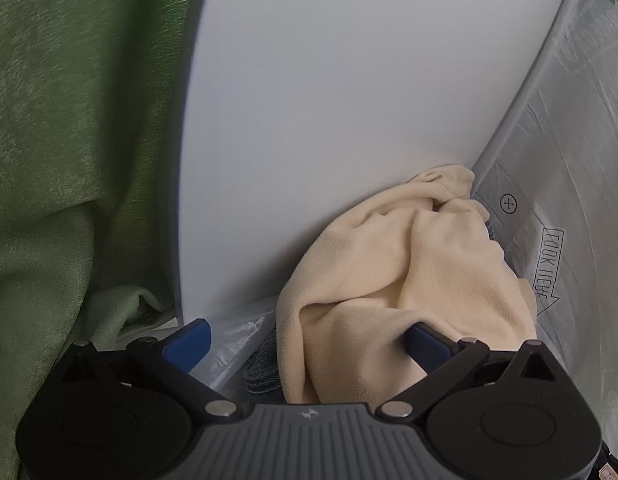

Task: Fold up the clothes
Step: 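Grasp the beige sweater on the pile with both grippers and lift it, then lay the beige sweater flat on the mat and open both grippers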

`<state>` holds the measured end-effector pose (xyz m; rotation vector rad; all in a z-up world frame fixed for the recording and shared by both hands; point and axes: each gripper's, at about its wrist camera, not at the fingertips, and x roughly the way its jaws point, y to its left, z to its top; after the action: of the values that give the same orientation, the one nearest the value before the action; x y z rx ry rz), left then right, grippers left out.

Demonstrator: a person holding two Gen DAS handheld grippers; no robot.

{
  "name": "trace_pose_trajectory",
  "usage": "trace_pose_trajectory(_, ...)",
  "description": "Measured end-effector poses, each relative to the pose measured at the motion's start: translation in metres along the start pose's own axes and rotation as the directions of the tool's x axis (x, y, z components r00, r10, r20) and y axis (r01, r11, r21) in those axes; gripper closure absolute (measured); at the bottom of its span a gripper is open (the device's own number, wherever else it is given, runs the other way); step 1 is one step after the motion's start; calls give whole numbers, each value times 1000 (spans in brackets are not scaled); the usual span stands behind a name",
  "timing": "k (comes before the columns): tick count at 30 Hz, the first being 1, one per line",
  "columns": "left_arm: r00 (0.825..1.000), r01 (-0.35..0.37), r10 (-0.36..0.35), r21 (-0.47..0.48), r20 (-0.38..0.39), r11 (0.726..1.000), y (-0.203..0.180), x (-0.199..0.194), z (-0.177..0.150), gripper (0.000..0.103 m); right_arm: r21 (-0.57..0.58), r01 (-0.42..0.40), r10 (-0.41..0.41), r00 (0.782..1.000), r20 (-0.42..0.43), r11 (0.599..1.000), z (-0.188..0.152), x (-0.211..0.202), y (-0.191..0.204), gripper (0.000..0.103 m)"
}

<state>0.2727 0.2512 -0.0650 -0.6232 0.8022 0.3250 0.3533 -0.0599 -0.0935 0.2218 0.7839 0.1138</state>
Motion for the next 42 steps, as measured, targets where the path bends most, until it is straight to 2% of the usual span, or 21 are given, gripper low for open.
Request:
trace_pose_trajectory(2,1000,4,-4,5,9,1000,0,0,2,2,-24,22,-21,1000,8,999,0,3,5,47)
trace_pose_trajectory(4,1000,20,-20,2,9,1000,-1,3,4,3,-37,73,-72,997,11,997,1,9,8,30)
trace_pose_trajectory(5,1000,29,-29,-1,7,1000,-2,5,4,7,-43,93,-92,996,9,995,3,14,9,22)
trace_pose_trajectory(7,999,47,-47,-7,3,999,-3,9,6,19,-44,53,-53,999,7,998,6,20,4,31)
trace_pose_trajectory(9,998,65,-65,-13,-1,998,-5,13,7,40,-46,-27,27,1000,7,999,9,19,0,74)
trace_pose_trajectory(10,998,61,-61,0,5,998,-8,11,6,41,-58,-22,23,1000,19,998,10,16,0,78)
trace_pose_trajectory(11,998,53,-53,19,14,998,-11,8,5,47,-82,-3,7,999,52,997,9,7,2,85)
trace_pose_trajectory(12,998,49,-50,39,24,998,-14,5,4,54,-108,17,-7,996,89,994,8,-2,4,89)
trace_pose_trajectory(13,998,53,-55,49,35,997,-15,0,2,58,-133,38,-21,992,127,990,7,-12,5,89)
trace_pose_trajectory(15,996,67,-71,62,58,996,-16,-12,-3,77,-142,61,-33,980,197,988,4,-36,2,91)
trace_pose_trajectory(19,990,95,-104,91,100,991,-20,-37,-13,82,-169,107,-50,949,311,980,-10,-98,-7,91)
trace_pose_trajectory(21,986,112,-125,119,112,987,-26,-55,-21,90,-161,143,-81,936,343,977,-23,-127,-18,92)
trace_pose_trajectory(24,979,152,-171,155,114,976,-34,-86,-39,91,-146,198,-128,912,389,969,-44,-172,-35,92)
trace_pose_trajectory(29,965,248,-262,246,23,937,-58,-132,-99,95,-107,290,-214,867,449,951,-82,-247,-68,92)
trace_pose_trajectory(32,961,276,-268,305,-69,912,-71,-152,-155,98,-32,385,-340,847,409,922,-117,-283,-127,92)
trace_pose_trajectory(34,953,298,-262,320,-151,899,-76,-158,-198,98,17,449,-422,826,375,893,-141,-307,-167,92)
trace_pose_trajectory(36,938,321,-251,327,-239,889,-79,-166,-243,98,62,511,-500,798,336,858,-164,-331,-207,92)
trace_pose_trajectory(38,916,351,-248,328,-316,877,-82,-177,-286,98,93,566,-567,774,281,819,-192,-351,-252,91)
trace_pose_trajectory(42,882,389,-229,362,-412,847,-100,-207,-362,97,171,636,-659,733,169,752,-241,-390,-341,91)
